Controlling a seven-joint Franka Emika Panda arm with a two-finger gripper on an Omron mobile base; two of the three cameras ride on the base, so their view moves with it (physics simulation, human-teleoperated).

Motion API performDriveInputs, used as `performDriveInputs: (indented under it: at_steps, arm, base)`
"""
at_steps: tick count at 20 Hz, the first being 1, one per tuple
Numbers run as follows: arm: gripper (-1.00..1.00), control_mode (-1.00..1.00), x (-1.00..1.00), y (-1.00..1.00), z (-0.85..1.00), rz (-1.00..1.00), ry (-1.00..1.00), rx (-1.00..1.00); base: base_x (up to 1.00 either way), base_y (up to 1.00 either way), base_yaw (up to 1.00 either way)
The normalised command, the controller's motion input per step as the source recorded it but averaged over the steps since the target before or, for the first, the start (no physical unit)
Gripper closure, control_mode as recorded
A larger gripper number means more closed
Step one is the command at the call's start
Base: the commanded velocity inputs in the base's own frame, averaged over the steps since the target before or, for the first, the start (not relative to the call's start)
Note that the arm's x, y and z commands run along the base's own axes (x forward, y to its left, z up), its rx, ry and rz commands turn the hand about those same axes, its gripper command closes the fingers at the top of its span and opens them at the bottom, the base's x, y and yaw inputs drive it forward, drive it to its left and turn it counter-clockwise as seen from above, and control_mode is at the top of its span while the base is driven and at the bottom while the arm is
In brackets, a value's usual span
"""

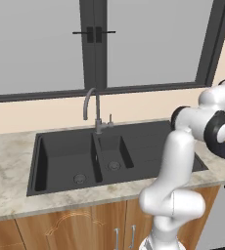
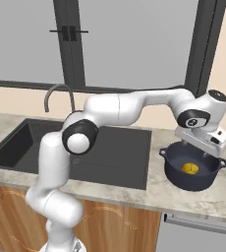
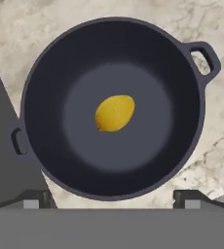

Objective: Dump the lemon from the pot into the sink. Then turn on the water and wash the lemon. Then turn off the water and put the lemon back in the pot.

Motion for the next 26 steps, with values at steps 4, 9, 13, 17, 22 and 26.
performDriveInputs:
  at_steps: [4, 9, 13, 17, 22, 26]
  arm:
    - [-1.00, -1.00, 0.32, 0.20, -0.24, 0.00, 0.17, -0.01]
    - [-1.00, -1.00, 0.30, 0.03, -0.38, 0.00, 0.05, 0.00]
    - [-1.00, -1.00, 0.21, 0.00, -0.50, 0.00, 0.00, 0.00]
    - [-1.00, -1.00, 0.07, -0.07, -0.45, 0.00, 0.02, 0.00]
    - [-1.00, -1.00, 0.10, -0.03, -0.30, -0.01, 0.10, 0.00]
    - [-1.00, -1.00, 0.20, 0.00, -0.18, -0.04, 0.09, 0.00]
  base:
    - [0.00, 0.00, 0.00]
    - [0.00, 0.00, 0.00]
    - [0.00, 0.00, 0.00]
    - [0.00, 0.00, 0.00]
    - [0.00, 0.00, 0.00]
    - [0.00, 0.00, 0.00]
